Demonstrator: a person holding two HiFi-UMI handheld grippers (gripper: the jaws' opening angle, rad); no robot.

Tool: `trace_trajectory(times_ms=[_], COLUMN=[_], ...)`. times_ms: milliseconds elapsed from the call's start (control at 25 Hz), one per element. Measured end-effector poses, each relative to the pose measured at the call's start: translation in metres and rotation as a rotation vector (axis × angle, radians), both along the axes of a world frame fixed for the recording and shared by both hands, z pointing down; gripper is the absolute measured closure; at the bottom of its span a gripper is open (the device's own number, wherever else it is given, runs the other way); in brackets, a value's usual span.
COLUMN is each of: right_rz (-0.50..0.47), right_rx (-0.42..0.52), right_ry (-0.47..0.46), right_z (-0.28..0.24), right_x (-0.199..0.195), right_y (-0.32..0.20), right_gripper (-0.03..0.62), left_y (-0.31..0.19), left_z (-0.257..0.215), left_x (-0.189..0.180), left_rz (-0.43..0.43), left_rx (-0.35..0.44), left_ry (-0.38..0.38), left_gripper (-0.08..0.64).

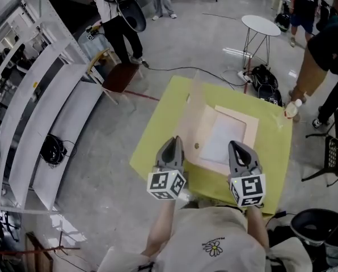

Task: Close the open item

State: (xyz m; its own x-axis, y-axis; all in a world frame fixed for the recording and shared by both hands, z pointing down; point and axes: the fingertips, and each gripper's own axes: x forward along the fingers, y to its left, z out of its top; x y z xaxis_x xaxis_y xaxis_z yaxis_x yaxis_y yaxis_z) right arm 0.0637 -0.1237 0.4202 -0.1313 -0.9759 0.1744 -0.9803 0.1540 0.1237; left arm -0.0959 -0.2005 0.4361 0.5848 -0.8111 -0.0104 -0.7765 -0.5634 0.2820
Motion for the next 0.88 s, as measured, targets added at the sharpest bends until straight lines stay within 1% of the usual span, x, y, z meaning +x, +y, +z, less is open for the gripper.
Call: trace_trajectory(times_ms=[160,320,440,600,760,880], right_rz=[0.06,0.131,0.192,0.267,0.31,0.344], right_rx=[-0.019,-0.045,-0.094,-0.201,-0.317,-0.382], right_ry=[-0.014,-0.023,-0.02,0.014,0.028,0.021], right_z=[0.013,0.019,0.033,0.072,0.116,0.144], right_x=[0.023,0.042,0.061,0.091,0.114,0.131], right_y=[0.009,0.028,0.04,0.051,0.065,0.076], right_gripper=[0.58,0.58,0.58,0.58,0.58,0.58], left_y=[0.01,0.03,0.038,0.043,0.048,0.055], left_z=[-0.008,-0.017,-0.02,-0.019,-0.016,-0.012], left_x=[0.035,0.073,0.094,0.117,0.135,0.152], left_rz=[0.085,0.212,0.275,0.335,0.391,0.437], left_rx=[0.105,0.201,0.233,0.254,0.278,0.296], left_ry=[-0.101,-0.181,-0.197,-0.192,-0.208,-0.216], left_gripper=[0.546,0.546,0.546,0.546,0.546,0.546])
